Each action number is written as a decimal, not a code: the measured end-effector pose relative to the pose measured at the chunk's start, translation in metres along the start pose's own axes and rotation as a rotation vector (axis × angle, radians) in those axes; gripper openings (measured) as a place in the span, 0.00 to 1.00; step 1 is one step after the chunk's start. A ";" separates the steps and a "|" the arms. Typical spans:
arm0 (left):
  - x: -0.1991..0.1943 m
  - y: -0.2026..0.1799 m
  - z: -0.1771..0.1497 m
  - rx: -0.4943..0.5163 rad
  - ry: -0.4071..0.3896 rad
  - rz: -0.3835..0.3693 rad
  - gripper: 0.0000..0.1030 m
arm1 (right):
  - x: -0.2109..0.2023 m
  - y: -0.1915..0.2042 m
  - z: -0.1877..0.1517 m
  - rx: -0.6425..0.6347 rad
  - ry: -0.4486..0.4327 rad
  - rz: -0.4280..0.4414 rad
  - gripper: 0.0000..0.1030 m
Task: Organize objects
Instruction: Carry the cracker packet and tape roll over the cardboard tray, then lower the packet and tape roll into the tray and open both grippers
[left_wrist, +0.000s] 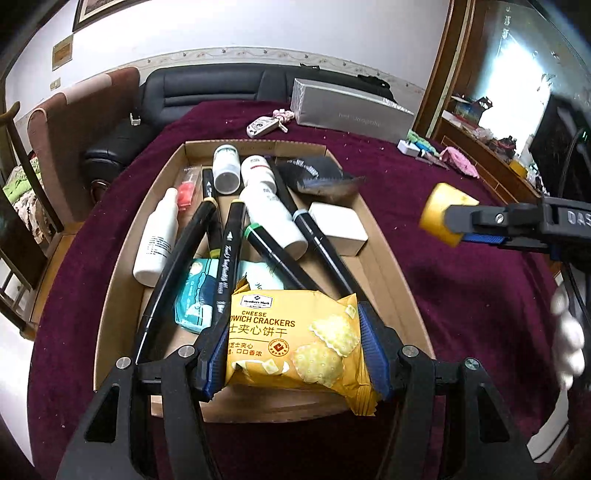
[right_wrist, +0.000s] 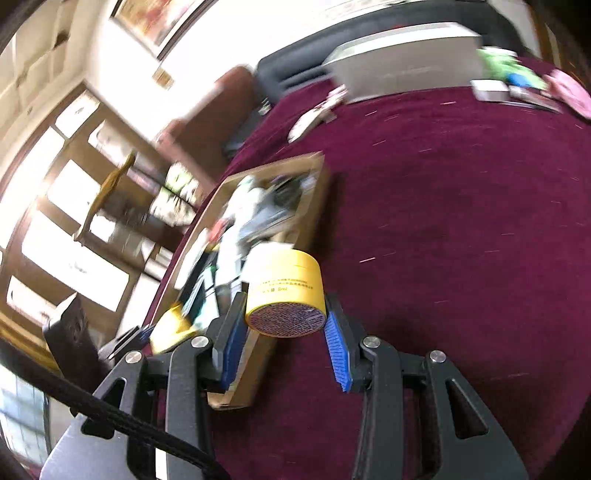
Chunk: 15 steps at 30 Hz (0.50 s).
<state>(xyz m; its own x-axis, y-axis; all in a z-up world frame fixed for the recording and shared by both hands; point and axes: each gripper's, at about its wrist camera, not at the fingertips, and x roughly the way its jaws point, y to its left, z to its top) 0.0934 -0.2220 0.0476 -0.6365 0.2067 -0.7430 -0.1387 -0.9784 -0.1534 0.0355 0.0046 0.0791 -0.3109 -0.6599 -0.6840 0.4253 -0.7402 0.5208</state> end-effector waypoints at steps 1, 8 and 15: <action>0.002 0.000 -0.001 0.003 0.004 0.003 0.55 | 0.009 0.009 -0.001 -0.018 0.017 -0.004 0.38; 0.004 0.007 -0.007 -0.013 -0.008 -0.022 0.56 | 0.061 0.042 -0.006 -0.117 0.087 -0.120 0.38; 0.005 0.012 -0.008 -0.030 -0.024 -0.039 0.60 | 0.078 0.059 -0.007 -0.214 0.059 -0.267 0.38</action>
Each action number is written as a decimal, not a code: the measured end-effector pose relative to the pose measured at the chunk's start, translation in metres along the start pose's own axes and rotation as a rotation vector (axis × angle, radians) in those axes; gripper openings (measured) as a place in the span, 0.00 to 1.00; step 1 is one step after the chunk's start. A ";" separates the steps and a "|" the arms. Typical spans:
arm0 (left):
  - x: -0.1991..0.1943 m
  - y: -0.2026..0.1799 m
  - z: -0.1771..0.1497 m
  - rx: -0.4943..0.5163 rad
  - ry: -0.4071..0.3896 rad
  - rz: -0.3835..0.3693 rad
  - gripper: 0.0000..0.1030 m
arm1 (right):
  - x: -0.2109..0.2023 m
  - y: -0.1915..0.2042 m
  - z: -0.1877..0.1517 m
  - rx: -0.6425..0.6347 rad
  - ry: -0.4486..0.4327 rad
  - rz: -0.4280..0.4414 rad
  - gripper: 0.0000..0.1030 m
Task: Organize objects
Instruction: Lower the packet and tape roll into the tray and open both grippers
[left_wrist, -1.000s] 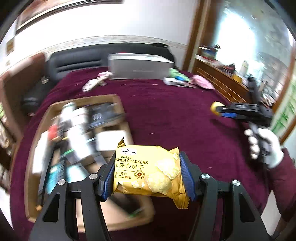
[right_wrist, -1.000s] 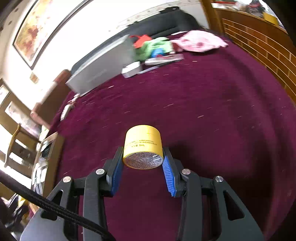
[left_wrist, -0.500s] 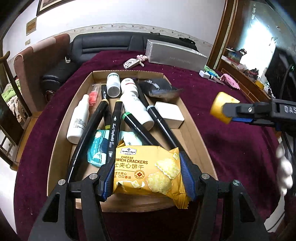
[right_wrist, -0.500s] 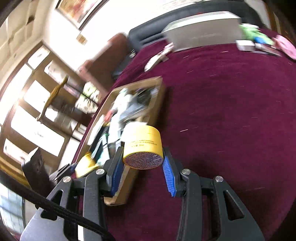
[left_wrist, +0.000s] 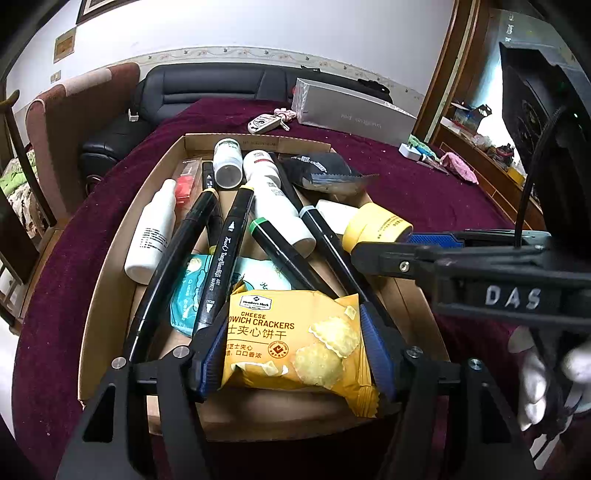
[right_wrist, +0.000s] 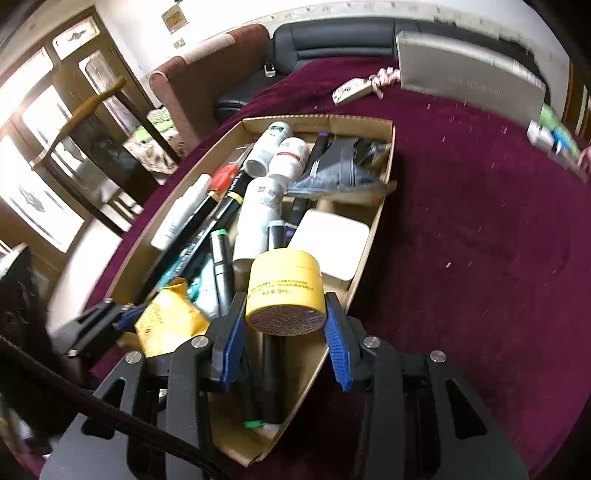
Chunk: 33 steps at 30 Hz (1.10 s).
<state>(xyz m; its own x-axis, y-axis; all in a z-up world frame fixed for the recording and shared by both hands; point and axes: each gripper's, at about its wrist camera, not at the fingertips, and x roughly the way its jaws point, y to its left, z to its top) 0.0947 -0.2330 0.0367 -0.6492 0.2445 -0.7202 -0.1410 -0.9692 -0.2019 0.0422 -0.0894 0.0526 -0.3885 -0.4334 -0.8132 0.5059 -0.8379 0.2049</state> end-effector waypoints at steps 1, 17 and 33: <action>0.000 0.001 0.000 -0.004 -0.001 -0.005 0.60 | 0.000 0.003 0.000 -0.017 -0.006 -0.024 0.37; -0.006 -0.004 0.000 0.019 -0.024 0.099 0.71 | -0.013 0.008 0.003 0.008 -0.089 -0.057 0.60; -0.087 0.011 -0.002 -0.129 -0.237 0.362 0.92 | -0.063 0.017 -0.019 0.070 -0.241 -0.042 0.78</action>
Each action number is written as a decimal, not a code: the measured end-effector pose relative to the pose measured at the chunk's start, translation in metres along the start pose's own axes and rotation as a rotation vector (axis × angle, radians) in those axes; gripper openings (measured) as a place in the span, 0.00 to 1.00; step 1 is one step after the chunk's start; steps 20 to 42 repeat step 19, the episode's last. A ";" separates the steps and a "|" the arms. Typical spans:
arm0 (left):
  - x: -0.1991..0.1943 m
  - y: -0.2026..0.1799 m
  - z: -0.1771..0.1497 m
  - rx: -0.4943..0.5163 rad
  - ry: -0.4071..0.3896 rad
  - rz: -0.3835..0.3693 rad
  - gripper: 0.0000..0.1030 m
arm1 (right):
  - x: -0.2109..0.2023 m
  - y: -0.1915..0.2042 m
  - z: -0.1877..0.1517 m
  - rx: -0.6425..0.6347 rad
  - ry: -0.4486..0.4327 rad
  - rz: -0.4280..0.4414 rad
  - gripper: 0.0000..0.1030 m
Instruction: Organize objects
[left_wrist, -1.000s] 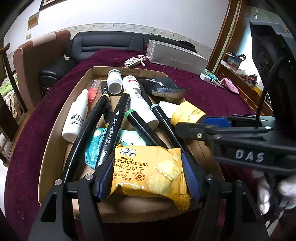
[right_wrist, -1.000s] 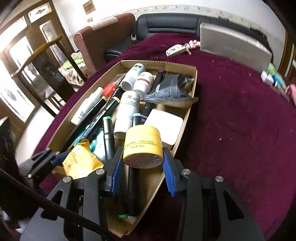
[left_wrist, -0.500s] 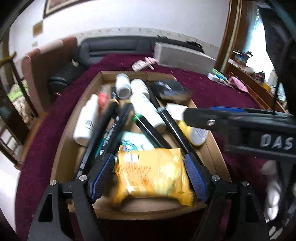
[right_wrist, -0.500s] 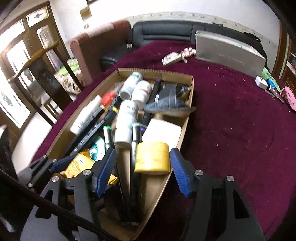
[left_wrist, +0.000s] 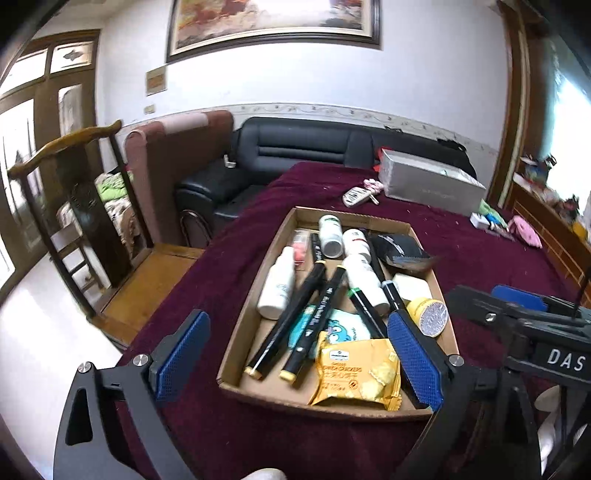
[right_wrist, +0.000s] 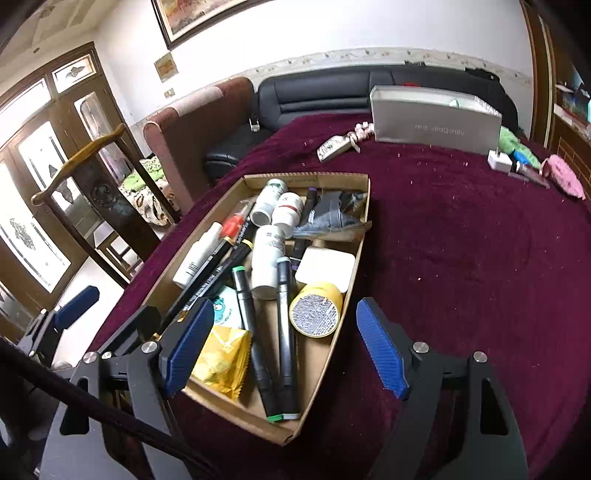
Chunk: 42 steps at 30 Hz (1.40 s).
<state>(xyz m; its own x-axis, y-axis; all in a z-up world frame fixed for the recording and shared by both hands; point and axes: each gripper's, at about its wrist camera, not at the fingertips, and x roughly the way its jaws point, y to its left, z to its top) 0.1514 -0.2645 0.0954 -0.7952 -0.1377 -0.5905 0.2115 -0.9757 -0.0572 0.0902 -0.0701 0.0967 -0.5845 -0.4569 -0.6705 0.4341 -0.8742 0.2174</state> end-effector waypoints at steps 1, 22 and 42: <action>-0.003 0.003 0.000 -0.018 0.004 -0.001 0.92 | -0.005 0.002 0.000 -0.010 -0.016 -0.013 0.78; -0.043 0.015 -0.005 -0.068 -0.067 0.151 0.94 | -0.013 0.050 -0.036 -0.255 -0.021 -0.159 0.78; -0.043 0.015 -0.005 -0.068 -0.067 0.151 0.94 | -0.013 0.050 -0.036 -0.255 -0.021 -0.159 0.78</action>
